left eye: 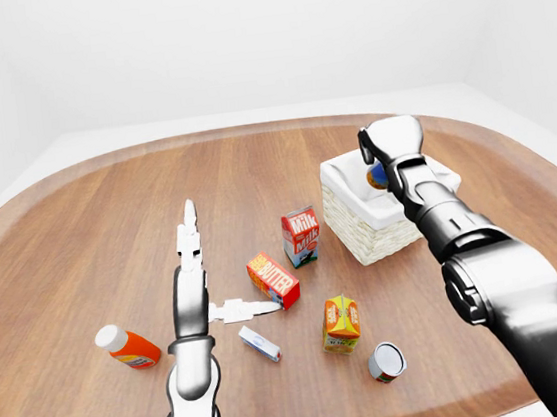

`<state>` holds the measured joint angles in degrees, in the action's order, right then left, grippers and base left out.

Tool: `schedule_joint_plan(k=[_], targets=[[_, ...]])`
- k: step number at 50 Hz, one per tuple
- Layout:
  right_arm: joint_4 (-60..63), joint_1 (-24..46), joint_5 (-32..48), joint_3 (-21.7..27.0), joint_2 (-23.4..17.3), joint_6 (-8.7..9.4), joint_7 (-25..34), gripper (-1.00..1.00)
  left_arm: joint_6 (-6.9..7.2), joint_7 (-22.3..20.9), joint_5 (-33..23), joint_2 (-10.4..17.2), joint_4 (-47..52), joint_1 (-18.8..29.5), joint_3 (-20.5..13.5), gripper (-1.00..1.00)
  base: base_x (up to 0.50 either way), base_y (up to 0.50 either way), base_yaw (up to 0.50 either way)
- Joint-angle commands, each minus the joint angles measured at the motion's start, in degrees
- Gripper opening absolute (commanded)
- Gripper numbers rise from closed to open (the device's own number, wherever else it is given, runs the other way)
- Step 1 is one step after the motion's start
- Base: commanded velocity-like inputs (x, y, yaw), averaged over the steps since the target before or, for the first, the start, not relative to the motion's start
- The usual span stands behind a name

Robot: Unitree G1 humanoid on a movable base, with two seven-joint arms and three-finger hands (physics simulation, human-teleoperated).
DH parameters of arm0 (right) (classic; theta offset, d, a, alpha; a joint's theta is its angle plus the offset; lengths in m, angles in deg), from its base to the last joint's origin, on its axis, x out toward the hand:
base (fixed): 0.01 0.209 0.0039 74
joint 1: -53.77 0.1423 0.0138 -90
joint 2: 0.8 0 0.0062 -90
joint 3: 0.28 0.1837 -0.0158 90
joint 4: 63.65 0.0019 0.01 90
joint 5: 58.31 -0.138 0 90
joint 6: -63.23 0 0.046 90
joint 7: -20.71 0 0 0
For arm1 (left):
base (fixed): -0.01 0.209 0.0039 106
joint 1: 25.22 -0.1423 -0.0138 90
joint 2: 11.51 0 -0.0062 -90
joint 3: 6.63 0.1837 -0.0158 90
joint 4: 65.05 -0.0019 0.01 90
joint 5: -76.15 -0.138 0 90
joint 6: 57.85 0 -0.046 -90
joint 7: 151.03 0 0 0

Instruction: Pick up the alphabet soup and the tomato sauce, and put them in the basket.

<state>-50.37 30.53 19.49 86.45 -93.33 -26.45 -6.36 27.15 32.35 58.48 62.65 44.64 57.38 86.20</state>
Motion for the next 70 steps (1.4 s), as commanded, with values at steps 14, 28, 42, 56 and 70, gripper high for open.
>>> schedule_joint_plan(k=[14,28,42,56,70], targets=[[-0.39,-1.74,-1.04,0.18,-0.12,0.61,-2.92,-1.0,0.0,0.32,-0.64,0.3,0.57,-0.59,0.06,1.0,0.0,0.0,0.0],[-0.45,-1.63,-1.2,0.2,-0.15,0.72,-2.93,-1.0,0.0,0.32,-0.7,0.25,0.66,-0.61,0.13,1.0,0.0,0.0,0.0],[-0.46,-1.7,-1.44,0.19,0.11,0.76,-1.63,1.0,0.0,0.32,-0.72,0.25,0.67,-0.61,0.12,1.0,0.0,0.0,0.0],[-0.4,-1.33,-1.52,0.16,0.15,0.52,-1.58,1.0,0.0,0.3,-0.71,0.26,0.66,-0.61,0.13,1.0,0.0,0.0,0.0],[0.08,-0.12,-10.52,4.01,0.74,-4.43,-2.93,1.0,0.0,0.32,-0.71,0.24,0.66,-0.61,0.12,1.0,0.0,0.0,0.0]])
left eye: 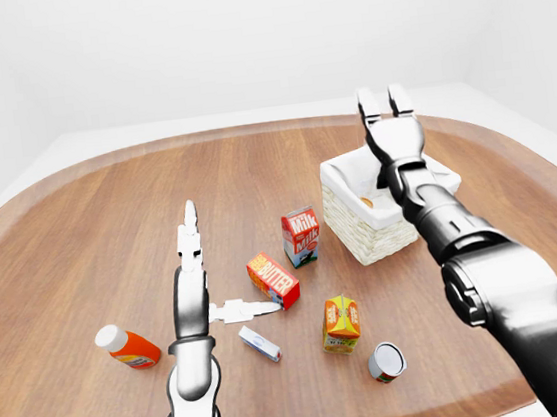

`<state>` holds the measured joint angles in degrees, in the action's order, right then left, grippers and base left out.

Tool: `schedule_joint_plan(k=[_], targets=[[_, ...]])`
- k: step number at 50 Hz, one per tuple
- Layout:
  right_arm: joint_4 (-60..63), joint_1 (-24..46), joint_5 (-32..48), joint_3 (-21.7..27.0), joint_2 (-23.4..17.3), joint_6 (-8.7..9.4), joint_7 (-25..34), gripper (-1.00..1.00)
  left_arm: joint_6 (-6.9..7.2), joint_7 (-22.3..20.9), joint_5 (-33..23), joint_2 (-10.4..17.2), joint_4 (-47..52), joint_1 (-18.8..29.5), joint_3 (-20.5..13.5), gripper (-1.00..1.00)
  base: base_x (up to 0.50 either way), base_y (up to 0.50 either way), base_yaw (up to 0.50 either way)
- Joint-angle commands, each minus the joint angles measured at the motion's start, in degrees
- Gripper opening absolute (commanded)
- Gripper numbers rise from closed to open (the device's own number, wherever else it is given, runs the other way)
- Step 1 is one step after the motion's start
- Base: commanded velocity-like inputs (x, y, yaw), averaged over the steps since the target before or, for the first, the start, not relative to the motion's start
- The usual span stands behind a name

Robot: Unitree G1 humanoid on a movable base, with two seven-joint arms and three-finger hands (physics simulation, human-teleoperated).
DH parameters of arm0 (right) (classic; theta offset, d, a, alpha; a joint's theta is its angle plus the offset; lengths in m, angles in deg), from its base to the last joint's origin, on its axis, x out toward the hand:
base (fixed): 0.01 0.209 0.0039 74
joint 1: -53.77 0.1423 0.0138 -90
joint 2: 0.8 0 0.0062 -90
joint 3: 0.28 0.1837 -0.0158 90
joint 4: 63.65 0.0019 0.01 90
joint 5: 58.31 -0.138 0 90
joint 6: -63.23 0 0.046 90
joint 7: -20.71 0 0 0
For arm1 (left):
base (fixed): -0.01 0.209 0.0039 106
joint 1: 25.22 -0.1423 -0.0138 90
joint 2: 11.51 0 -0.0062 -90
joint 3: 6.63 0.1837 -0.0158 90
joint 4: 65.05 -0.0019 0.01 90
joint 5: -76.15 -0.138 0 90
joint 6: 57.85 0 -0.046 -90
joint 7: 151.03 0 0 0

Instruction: Pick up the alphabet soup and the tomato sauce, and put them in the basket.

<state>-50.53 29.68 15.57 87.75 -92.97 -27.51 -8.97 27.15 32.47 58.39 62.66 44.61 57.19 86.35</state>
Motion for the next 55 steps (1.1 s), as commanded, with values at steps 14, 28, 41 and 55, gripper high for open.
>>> schedule_joint_plan(k=[14,28,41,55], targets=[[0.45,0.43,-18.14,3.47,0.41,-4.26,-0.31,1.0,0.0,0.18,-0.59,0.24,0.69,-0.42,-0.03,1.0,0.0,0.0,0.0],[1.14,0.79,-26.55,4.9,1.52,-4.26,0.01,1.0,0.0,0.17,-0.6,0.3,0.32,-0.38,-0.07,1.0,0.0,0.0,0.0],[1.79,1.25,-33.81,5.89,1.76,-4.26,3.05,1.0,0.0,-0.01,-0.62,0.23,1.01,-0.48,-0.08,1.0,0.0,0.0,0.0],[3.05,1.61,-41.31,6.89,2.12,-4.26,5.11,1.0,0.0,0.01,-0.53,0.18,1.0,-0.06,-0.29,1.0,0.0,0.0,0.0]])
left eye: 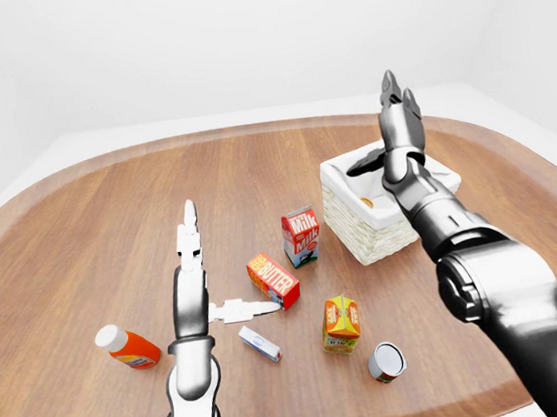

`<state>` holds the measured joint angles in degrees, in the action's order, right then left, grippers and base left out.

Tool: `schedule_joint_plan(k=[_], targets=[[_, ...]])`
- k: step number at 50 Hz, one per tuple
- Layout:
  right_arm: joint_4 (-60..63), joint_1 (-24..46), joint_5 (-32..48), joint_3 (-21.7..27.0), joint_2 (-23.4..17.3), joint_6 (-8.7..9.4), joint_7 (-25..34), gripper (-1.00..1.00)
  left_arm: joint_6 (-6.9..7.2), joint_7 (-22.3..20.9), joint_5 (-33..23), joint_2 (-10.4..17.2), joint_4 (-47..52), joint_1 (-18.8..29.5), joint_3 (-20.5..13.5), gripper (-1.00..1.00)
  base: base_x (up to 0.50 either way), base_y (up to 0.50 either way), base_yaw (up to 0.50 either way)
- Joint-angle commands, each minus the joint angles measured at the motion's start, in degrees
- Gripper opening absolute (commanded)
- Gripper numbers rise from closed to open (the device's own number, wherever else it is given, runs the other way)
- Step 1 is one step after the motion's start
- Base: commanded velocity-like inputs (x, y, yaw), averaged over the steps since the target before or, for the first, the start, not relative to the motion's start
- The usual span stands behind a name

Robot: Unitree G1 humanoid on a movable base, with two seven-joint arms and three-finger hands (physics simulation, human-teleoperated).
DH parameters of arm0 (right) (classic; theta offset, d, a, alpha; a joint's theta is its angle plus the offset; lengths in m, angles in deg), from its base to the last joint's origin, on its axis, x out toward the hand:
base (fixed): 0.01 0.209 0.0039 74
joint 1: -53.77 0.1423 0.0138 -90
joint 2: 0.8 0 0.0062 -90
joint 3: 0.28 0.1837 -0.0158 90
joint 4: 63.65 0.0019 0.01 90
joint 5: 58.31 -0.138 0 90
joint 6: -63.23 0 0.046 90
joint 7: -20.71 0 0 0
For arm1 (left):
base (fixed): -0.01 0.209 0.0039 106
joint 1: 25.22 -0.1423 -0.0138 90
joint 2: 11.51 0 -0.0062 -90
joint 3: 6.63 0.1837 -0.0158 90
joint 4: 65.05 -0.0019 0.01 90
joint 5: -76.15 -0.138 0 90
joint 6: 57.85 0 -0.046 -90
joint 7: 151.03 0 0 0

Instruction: Pick up the alphabet soup and the tomato sauce, and put them in the basket.

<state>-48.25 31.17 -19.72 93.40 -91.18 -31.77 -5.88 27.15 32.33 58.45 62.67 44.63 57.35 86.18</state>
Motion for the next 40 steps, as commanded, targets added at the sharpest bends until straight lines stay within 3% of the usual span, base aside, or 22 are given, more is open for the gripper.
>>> schedule_joint_plan(k=[1,26,40], targets=[[1.12,0.06,-7.62,1.88,0.34,0.0,3.01,1.0,0.0,0.16,-0.58,0.17,0.98,-0.21,-0.11,1.0,0.0,0.0,0.0],[6.56,-3.66,-15.37,0.92,0.81,0.0,5.35,1.0,0.0,0.17,-0.7,0.2,1.09,-0.53,0.03,1.0,0.0,0.0,0.0],[19.09,-9.7,-20.1,1.31,1.99,0.0,9.58,1.0,0.0,0.32,-0.73,0.26,0.47,-0.58,0.03,1.0,0.0,0.0,0.0]])
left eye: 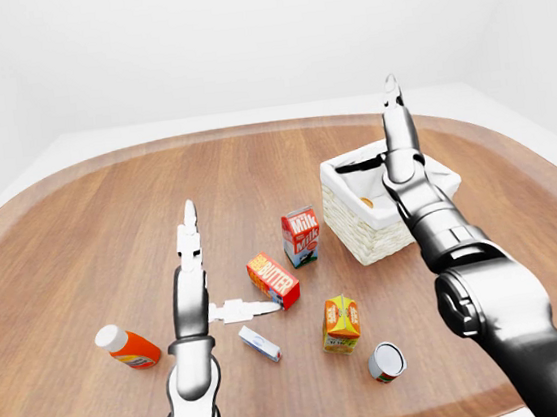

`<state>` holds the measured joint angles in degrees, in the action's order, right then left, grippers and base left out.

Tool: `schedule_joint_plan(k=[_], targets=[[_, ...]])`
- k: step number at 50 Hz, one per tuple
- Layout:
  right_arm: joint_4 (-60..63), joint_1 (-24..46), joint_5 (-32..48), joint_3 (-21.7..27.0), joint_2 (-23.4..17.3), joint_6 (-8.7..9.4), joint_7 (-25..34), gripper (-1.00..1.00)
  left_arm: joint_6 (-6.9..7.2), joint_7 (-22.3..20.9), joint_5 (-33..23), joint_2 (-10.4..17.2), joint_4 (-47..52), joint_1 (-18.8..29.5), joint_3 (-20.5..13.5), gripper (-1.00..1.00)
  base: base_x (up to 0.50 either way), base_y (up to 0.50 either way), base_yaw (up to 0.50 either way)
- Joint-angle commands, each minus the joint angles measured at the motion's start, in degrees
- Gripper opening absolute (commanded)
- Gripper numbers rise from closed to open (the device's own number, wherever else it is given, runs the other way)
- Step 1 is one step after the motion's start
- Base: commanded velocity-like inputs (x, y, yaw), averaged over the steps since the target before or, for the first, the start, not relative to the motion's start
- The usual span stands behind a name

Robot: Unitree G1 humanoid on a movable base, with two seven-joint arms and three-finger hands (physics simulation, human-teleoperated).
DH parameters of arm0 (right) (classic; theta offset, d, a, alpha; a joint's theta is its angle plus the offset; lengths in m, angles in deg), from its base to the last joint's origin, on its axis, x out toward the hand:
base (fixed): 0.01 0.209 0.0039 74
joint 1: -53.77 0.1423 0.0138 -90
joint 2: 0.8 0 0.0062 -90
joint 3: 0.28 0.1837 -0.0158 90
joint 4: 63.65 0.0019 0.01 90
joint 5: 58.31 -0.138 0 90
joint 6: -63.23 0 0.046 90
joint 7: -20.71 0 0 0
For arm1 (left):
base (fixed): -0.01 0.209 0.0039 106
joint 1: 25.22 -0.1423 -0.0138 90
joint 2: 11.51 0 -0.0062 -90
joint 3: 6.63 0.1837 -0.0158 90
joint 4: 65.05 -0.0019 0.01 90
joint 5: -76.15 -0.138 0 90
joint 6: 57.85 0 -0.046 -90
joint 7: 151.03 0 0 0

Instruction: Pick up the alphabet soup and the tomato sauce, and put them in the basket.

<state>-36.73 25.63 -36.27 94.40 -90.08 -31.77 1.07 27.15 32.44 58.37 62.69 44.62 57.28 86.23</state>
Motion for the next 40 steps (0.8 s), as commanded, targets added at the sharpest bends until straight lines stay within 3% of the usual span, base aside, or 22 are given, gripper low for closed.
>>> schedule_joint_plan(k=[1,26,40], targets=[[8.2,-4.71,-3.73,0.25,0.99,0.0,2.69,1.0,0.0,0.18,-0.66,0.22,0.68,-0.61,0.02,1.0,0.0,0.0,0.0],[26.38,-15.03,-6.86,0.62,2.79,0.0,6.61,1.0,0.0,0.12,-0.75,0.24,0.61,-0.61,0.07,1.0,0.0,0.0,0.0],[45.88,-23.42,-8.16,0.46,5.11,0.0,10.47,1.0,0.0,0.15,-0.75,0.24,0.61,-0.62,0.07,1.0,0.0,0.0,0.0]])
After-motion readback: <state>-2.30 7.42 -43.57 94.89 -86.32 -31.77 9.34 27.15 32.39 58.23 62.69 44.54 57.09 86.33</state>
